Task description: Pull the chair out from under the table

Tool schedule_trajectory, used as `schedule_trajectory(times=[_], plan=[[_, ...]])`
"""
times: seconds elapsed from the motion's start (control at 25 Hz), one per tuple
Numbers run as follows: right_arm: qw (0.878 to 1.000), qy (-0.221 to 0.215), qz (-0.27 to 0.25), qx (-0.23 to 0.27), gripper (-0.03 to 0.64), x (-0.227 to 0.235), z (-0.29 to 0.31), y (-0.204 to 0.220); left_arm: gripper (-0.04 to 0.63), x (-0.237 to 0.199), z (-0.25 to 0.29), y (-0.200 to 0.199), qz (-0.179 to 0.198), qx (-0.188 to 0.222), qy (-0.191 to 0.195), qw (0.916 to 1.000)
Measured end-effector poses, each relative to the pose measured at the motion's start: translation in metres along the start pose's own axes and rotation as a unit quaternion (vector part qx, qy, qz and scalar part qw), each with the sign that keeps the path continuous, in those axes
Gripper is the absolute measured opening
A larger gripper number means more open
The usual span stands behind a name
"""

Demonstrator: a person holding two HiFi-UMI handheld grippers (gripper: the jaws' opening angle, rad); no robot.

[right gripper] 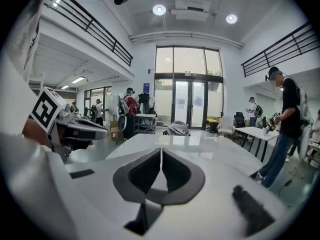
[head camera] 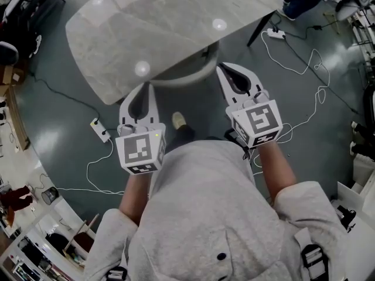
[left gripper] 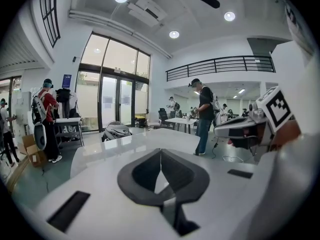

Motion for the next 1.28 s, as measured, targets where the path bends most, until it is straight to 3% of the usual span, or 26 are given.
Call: schedule_trajectory(times=[0.4, 0.68, 0.84, 0.96, 1.08, 1.16, 1.28], plan=[[0.999, 0.006, -0.019, -0.033, 0.026, 0.012, 0.033, 0.008, 0.014, -0.019, 0.036, 0.016, 0.014, -0.022, 0.031, 0.9992], [0.995, -0.04, -0.034, -0.086, 0.028, 0.024, 0.051, 0.027, 0.015, -0.01, 0.062, 0.043, 0.028, -0.07, 0.058, 0.9954], [0.986, -0.087, -0.039, -0.134, 0.029, 0.036, 0.07, 0.038, 0.02, 0.0, 0.081, 0.056, 0.03, -0.114, 0.091, 0.9889], [0.969, -0.146, -0.048, -0.192, 0.047, 0.042, 0.085, 0.061, 0.107, 0.011, 0.097, 0.07, 0.035, -0.155, 0.141, 0.9772], [0.942, -0.215, -0.079, -0.246, 0.118, 0.04, 0.097, 0.091, 0.188, 0.02, 0.109, 0.092, 0.061, -0.196, 0.193, 0.9596], [0.923, -0.249, -0.101, -0.275, 0.141, 0.042, 0.104, 0.11, 0.223, 0.028, 0.116, 0.107, 0.087, -0.222, 0.234, 0.9427], [0.892, -0.286, -0.139, -0.32, 0.169, 0.05, 0.112, 0.141, 0.284, 0.04, 0.129, 0.133, 0.124, -0.259, 0.296, 0.9109]])
Point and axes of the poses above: the fingertips, and each gripper's own axes: z forward along the fingers, x to its right, y out of its underside, the point moved 5 cm from there along -z, backward along the fingers, and after that the axes turned 6 degrees about z, right-handed, at the moved point
